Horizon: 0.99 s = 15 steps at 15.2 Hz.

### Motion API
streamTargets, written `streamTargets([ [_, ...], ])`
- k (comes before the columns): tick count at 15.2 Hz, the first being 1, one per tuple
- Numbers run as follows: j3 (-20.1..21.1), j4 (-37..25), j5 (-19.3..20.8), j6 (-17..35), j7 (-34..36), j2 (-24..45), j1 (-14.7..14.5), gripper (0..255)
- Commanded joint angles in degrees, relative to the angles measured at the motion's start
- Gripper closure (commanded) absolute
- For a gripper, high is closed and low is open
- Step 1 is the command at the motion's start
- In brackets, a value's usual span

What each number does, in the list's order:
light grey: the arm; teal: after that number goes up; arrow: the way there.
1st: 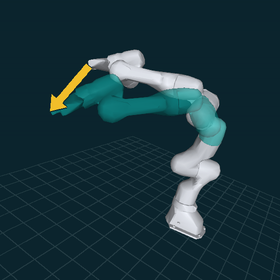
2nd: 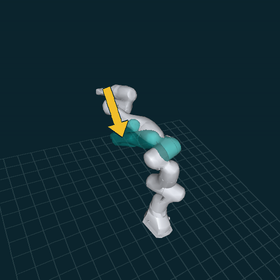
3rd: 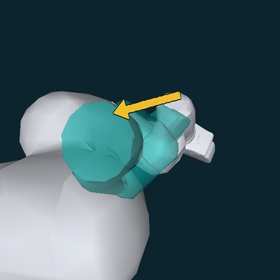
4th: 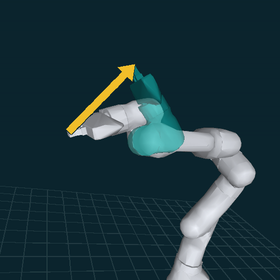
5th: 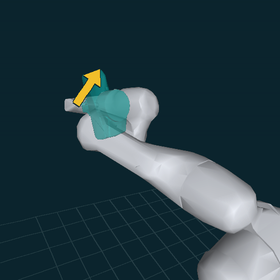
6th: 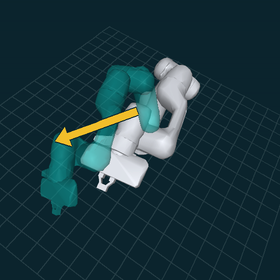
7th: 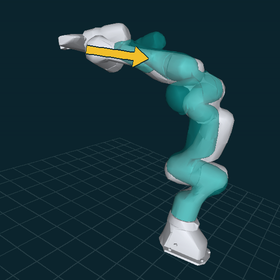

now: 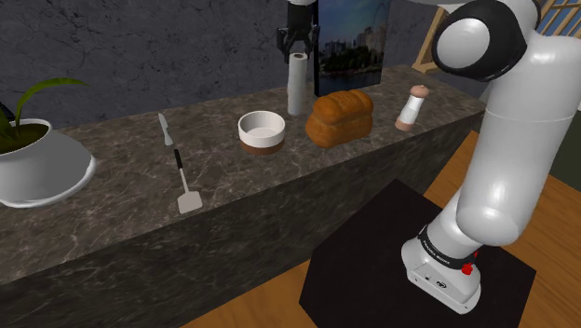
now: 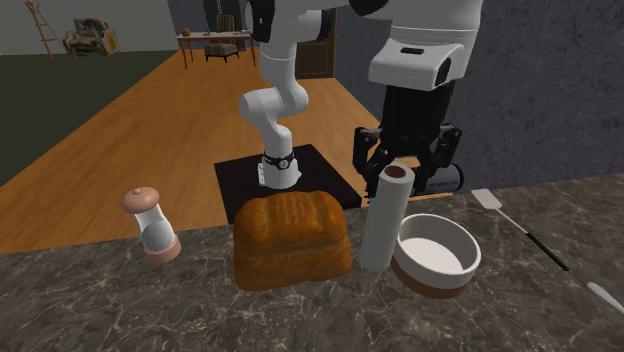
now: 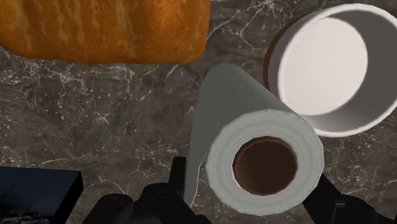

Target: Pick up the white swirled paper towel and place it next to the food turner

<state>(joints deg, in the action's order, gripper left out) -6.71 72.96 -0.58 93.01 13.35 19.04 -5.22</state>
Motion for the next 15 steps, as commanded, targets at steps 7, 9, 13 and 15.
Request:
streamTargets([
  [7,3.12,-0.97,1.18,-0.72,9.93,0.45,-6.86,255],
  [9,3.89,-2.08,1.43,-1.17,12.33,1.17,-8.53,255],
  [13,5.34,-5.59,1.94,-2.52,17.04,3.47,-11.87,255],
  [15,5.99,-8.11,2.20,-3.47,19.33,5.10,-13.58,255],
])
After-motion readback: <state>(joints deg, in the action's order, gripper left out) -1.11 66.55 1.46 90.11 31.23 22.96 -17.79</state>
